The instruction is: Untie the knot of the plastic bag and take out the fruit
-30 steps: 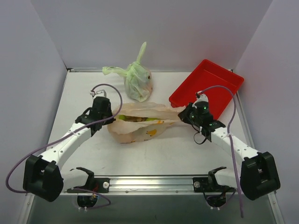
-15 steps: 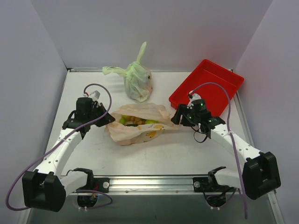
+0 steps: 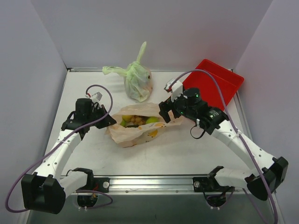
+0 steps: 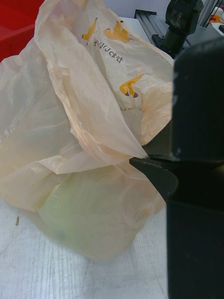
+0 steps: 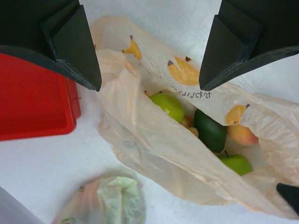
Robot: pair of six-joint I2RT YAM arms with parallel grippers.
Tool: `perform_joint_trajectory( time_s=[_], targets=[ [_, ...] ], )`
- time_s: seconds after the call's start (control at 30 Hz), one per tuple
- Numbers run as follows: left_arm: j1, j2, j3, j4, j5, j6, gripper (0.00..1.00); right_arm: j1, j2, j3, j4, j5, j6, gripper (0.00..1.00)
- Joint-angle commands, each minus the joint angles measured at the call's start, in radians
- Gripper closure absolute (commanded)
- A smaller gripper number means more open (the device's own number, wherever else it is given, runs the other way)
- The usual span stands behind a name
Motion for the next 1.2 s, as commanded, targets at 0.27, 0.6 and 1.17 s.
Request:
perform_joint_trajectory(
  time_s=[0.27,0.6,1.17],
  targets=[
    [0.005,-0.021,0.044,-0.018,0.071,0.059,1.0,0.214,0.357,0.135,0.054,0.216,-0.326,0.11],
    [0.007,-0.043,0.03,-0.04,0.077,0.174,1.0,0.11,0.528,0.154,0.146,0.232,-0.308,0.39],
    [0.004,0.071,0.163,0.06,-0.365,0.113,0.2,-0.069,0.336,-0.016,0.326,-0.292,0.488,1.0]
  ],
)
